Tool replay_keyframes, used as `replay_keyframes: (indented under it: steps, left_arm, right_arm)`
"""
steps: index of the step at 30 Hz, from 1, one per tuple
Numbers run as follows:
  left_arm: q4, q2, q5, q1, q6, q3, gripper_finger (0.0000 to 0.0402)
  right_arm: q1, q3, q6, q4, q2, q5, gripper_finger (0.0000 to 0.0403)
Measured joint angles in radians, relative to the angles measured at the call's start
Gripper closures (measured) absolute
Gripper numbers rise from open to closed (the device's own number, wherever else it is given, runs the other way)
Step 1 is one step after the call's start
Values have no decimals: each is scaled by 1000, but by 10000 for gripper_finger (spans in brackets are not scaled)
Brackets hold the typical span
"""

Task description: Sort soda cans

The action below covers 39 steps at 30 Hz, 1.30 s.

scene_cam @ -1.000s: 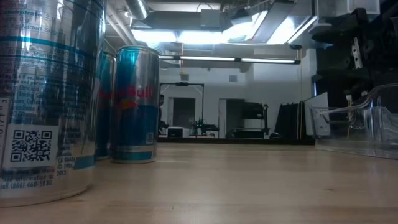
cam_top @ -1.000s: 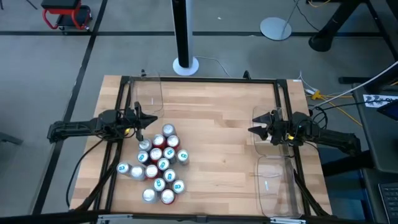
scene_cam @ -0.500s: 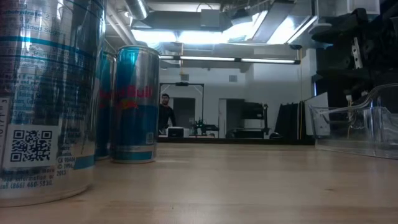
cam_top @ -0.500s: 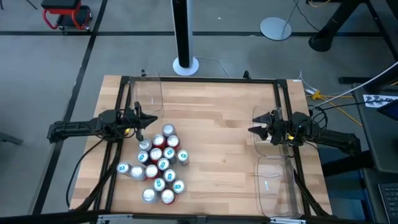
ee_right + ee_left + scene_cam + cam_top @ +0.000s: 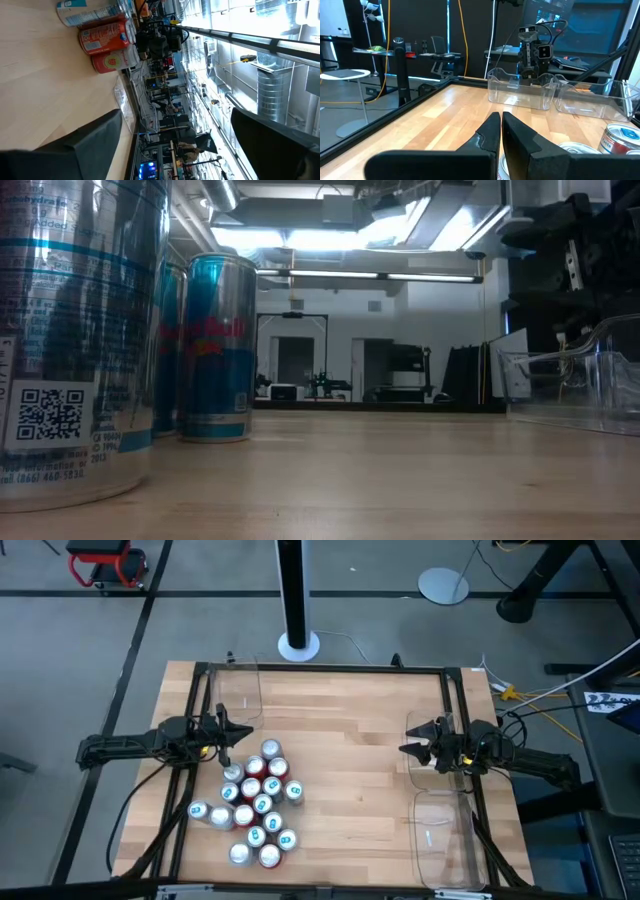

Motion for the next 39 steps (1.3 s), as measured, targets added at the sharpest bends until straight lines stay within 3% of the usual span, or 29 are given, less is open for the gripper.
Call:
replay_keyframes:
  steps: [18, 22, 27, 35, 39]
  left_arm:
    - [0, 0, 0, 0, -25, 0, 391]
    - [0, 0, 0, 0, -17, 0, 391]
    - [2, 0, -1, 0, 98, 0, 391]
    - [6, 0, -41, 0, 229, 0, 391]
    - [16, 0, -64, 0, 158, 0, 391]
  right_arm:
    - [0, 0, 84, 60, 0, -2, 29]
    - [0, 0, 81, 54, 0, 49, 29]
    - [0, 8, 103, 90, 0, 102, 29]
    - [0, 135, 74, 94, 57, 149, 29]
    - [0, 189, 93, 48, 151, 208, 29]
